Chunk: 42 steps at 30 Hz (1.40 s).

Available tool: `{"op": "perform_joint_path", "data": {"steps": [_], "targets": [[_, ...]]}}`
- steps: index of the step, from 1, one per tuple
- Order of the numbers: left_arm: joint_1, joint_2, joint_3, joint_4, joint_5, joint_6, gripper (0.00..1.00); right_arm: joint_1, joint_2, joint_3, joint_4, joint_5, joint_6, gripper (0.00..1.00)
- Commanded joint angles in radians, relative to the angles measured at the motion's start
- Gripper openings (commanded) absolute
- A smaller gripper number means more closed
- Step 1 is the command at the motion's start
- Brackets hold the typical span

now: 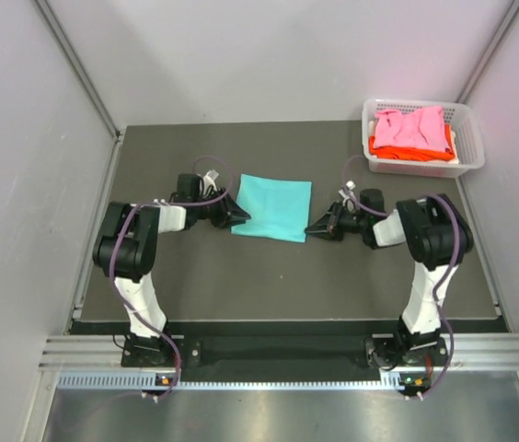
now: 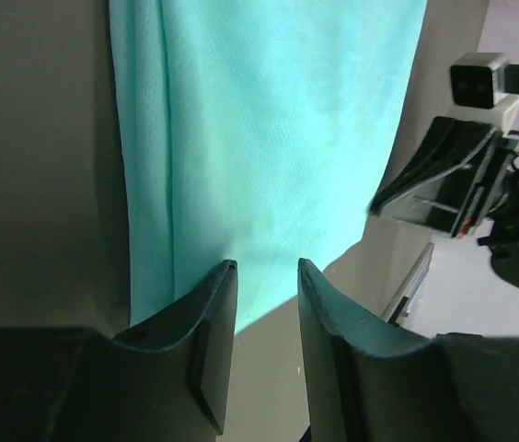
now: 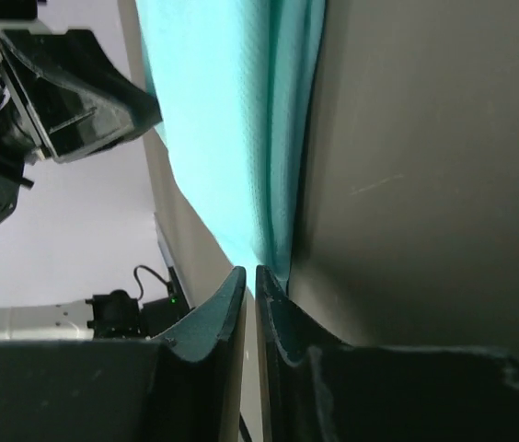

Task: Fold and stack the t-shirts
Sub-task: Fold the tshirt

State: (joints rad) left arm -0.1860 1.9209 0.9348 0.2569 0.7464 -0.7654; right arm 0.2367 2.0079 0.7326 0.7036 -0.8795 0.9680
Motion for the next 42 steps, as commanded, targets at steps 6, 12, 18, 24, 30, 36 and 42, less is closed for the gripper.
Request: {"op": "perform_joint_path", "data": {"steps": [6,12,18,24,30,36,42], "targets": [[0.008,-0.229,0.010,-0.150,-0.030,0.092,0.40,-0.031,-0.262,0.088,-0.294,0.050,-0.217,0.10],[0.008,-0.042,-0.057,0.397,0.042,-0.268,0.39,0.065,-0.089,0.189,0.026,0.085,0.064,0.11],[0.008,0.216,0.117,0.613,0.031,-0.390,0.39,0.084,0.176,0.356,0.261,0.151,0.279,0.10],[0.028,0.335,0.295,0.575,0.016,-0.374,0.39,0.033,0.290,0.526,0.102,0.186,0.198,0.10],[0.057,0.429,0.458,0.323,-0.009,-0.289,0.39,-0.020,0.321,0.692,-0.263,0.261,0.006,0.11],[0.083,0.552,0.682,0.047,0.018,-0.207,0.39,-0.059,0.361,0.910,-0.591,0.298,-0.159,0.11],[0.123,0.465,0.895,-0.463,-0.131,0.050,0.47,-0.079,0.296,1.174,-1.020,0.388,-0.448,0.14]]}}
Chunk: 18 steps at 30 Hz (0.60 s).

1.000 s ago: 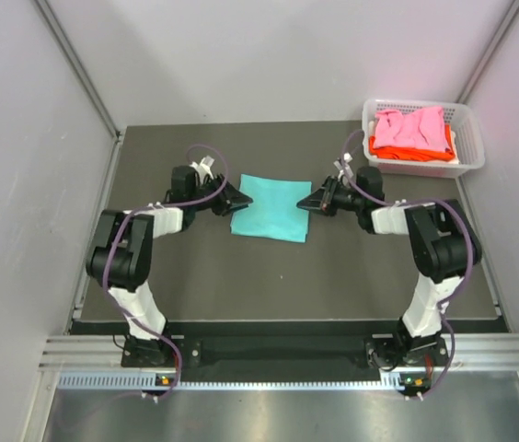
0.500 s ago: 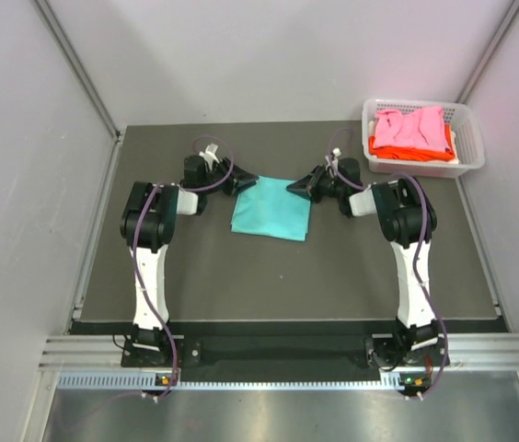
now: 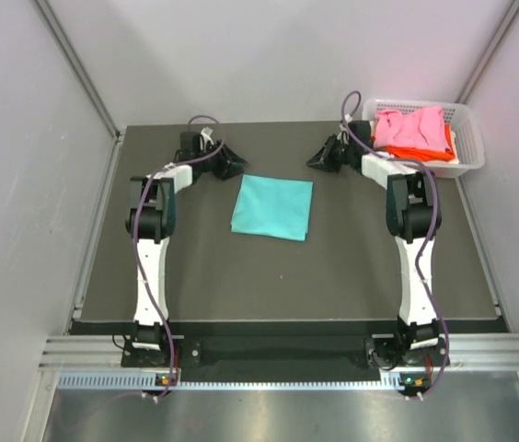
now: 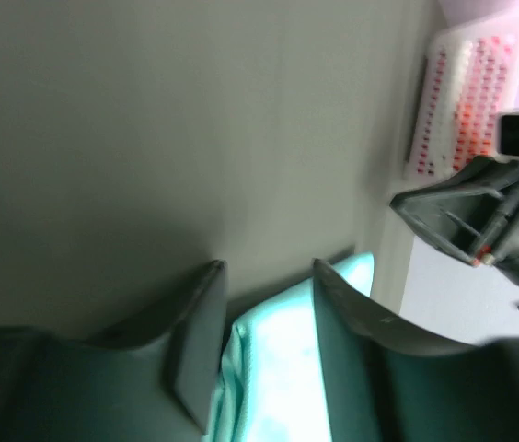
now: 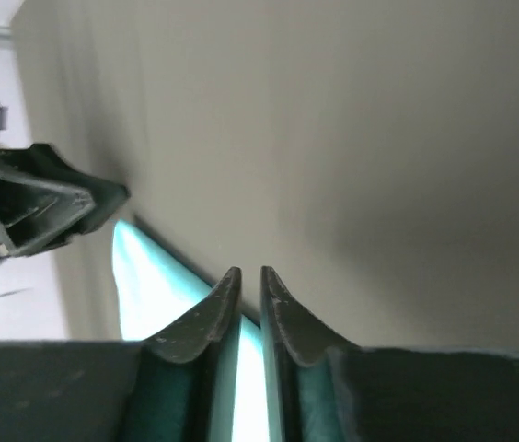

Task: Fold and stack the t-shirts
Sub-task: Fold the tshirt

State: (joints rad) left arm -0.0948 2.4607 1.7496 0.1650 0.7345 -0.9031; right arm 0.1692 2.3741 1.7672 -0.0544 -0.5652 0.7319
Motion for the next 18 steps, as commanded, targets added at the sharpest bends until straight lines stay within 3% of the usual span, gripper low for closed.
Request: {"op": "perform_joint_path", "data": {"steps": [1,5,7,9,10,12,14,16,18], "targets": [[0.035,-0.107,0.085,-0.424,-0.153,0.223,0.51,-0.010,-0.126,0.152,-0.360,0.100,-0.245,0.18],[0.029,-0.382,-0.056,-0.535,-0.283,0.282,0.55,0.012,-0.300,0.073,-0.567,0.206,-0.409,0.34],[0.014,-0.498,-0.259,-0.484,-0.313,0.248,0.56,0.036,-0.434,-0.027,-0.576,0.234,-0.456,0.43],[-0.023,-0.673,-0.481,-0.437,-0.334,0.164,0.58,0.085,-0.531,-0.182,-0.553,0.311,-0.503,0.49],[-0.093,-0.901,-0.680,-0.358,-0.450,0.023,0.63,0.161,-0.700,-0.362,-0.521,0.393,-0.529,0.54],[-0.156,-0.960,-0.815,-0.325,-0.481,-0.031,0.65,0.180,-0.775,-0.400,-0.518,0.422,-0.528,0.54],[-0.265,-1.116,-0.995,-0.211,-0.617,-0.230,0.71,0.228,-0.837,-0.491,-0.516,0.433,-0.513,0.55],[-0.341,-1.222,-1.074,-0.161,-0.796,-0.389,0.72,0.272,-0.926,-0.570,-0.518,0.439,-0.496,0.56],[-0.398,-1.234,-1.130,-0.095,-0.852,-0.453,0.72,0.288,-1.017,-0.621,-0.515,0.452,-0.482,0.56]]}}
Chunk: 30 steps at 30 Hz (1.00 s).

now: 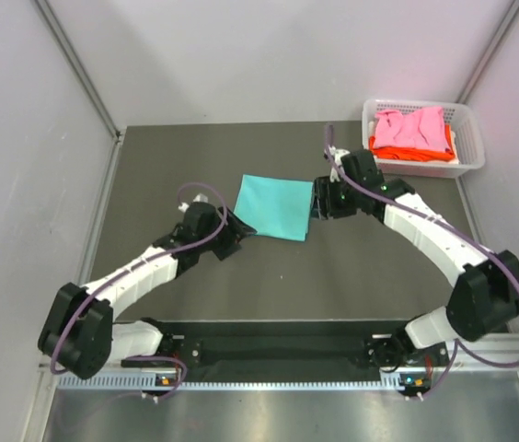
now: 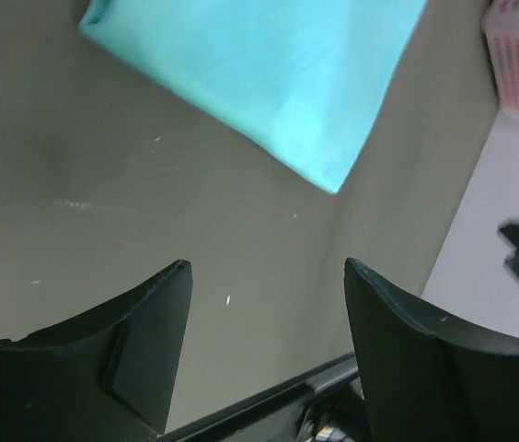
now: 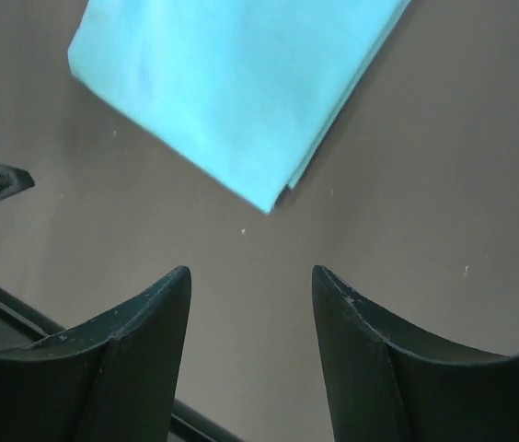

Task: Fold and stack the t-shirts
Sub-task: Fold the tshirt

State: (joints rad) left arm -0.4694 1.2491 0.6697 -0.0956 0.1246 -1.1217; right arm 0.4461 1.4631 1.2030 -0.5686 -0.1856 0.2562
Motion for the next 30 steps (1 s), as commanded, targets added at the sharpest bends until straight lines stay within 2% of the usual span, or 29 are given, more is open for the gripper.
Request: {"op": "perform_joint_path", "data": {"steps": [1,3,7,10,12,14,15,18,19,21,22,25,30], "targets": [[-0.025,-0.010,-0.050,0.171,-0.246,-0.265,0.72,0.017,-0.136,-0.112,0.003,0.074,0.014,0.56],[-0.023,0.030,-0.019,0.154,-0.259,-0.256,0.70,0.019,-0.220,-0.166,0.013,0.068,0.037,0.56],[-0.009,0.081,0.057,0.100,-0.273,-0.095,0.68,0.017,-0.317,-0.295,0.016,0.055,0.084,0.56],[0.061,0.160,0.151,0.065,-0.093,0.155,0.69,0.017,-0.363,-0.333,0.004,0.046,0.090,0.56],[0.130,0.272,0.276,-0.039,0.040,0.324,0.68,0.017,-0.388,-0.341,-0.004,0.043,0.086,0.57],[0.204,0.357,0.428,-0.108,0.139,0.426,0.68,0.016,-0.399,-0.345,-0.016,0.034,0.077,0.57],[0.224,0.437,0.485,-0.146,0.212,0.539,0.68,0.017,-0.405,-0.347,-0.019,0.032,0.071,0.57],[0.273,0.605,0.698,-0.277,0.353,0.766,0.67,0.017,-0.418,-0.344,-0.037,0.025,0.064,0.57],[0.279,0.642,0.803,-0.339,0.375,0.822,0.64,0.016,-0.420,-0.342,-0.037,0.020,0.063,0.57],[0.291,0.738,0.884,-0.381,0.415,0.925,0.62,0.014,-0.429,-0.341,-0.051,0.008,0.061,0.57],[0.296,0.768,0.950,-0.398,0.444,0.939,0.61,0.016,-0.432,-0.339,-0.054,0.005,0.061,0.57],[0.308,0.855,1.016,-0.380,0.521,0.959,0.60,0.014,-0.452,-0.344,-0.077,0.001,0.048,0.57],[0.318,0.987,1.084,-0.363,0.556,0.913,0.58,0.013,-0.481,-0.365,-0.099,0.011,0.035,0.57]]}}
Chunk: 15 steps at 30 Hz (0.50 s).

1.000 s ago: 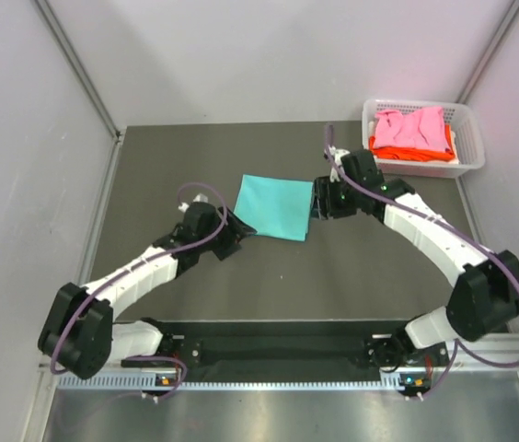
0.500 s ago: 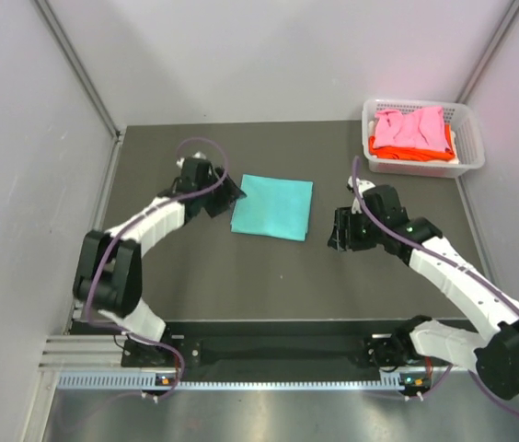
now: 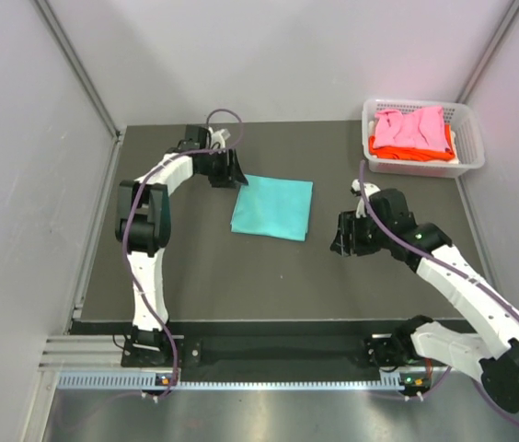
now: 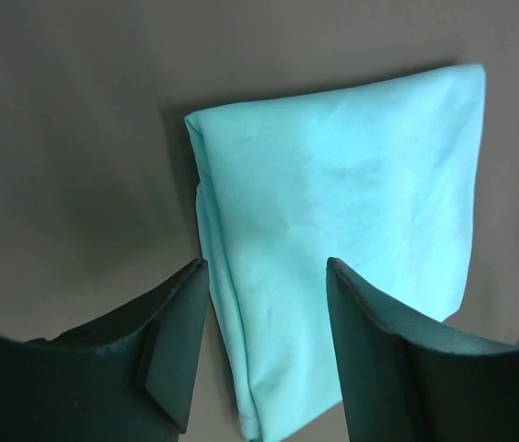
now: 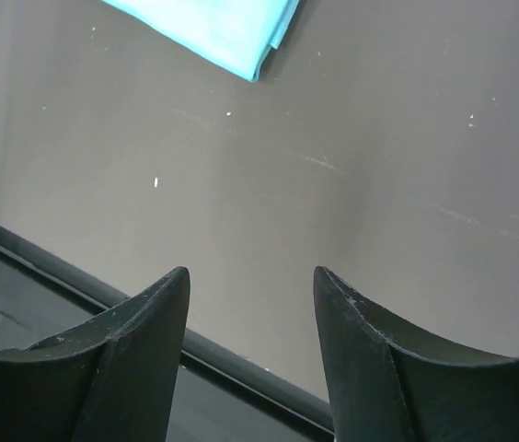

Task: Fold and stack the t-shirts
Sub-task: Fold the tshirt

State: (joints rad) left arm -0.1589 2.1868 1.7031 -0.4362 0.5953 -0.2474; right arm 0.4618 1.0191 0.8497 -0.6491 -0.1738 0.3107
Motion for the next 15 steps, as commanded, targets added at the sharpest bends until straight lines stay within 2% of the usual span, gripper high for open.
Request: {"op": "perform_joint_path", "data": {"steps": [1,11,15], "targets": [[0.009,0.063,0.058,-0.025,0.087,0.030,0.58,-0.005,-0.042,-0.018,-0.018,-0.003,-0.021,0.57],[0.012,0.099,-0.013,0.050,0.067,-0.029,0.55,-0.014,-0.019,-0.023,0.006,-0.023,-0.030,0.57],[0.010,0.131,-0.023,0.074,0.168,-0.062,0.51,-0.017,0.001,-0.024,0.023,-0.032,-0.030,0.57]]}}
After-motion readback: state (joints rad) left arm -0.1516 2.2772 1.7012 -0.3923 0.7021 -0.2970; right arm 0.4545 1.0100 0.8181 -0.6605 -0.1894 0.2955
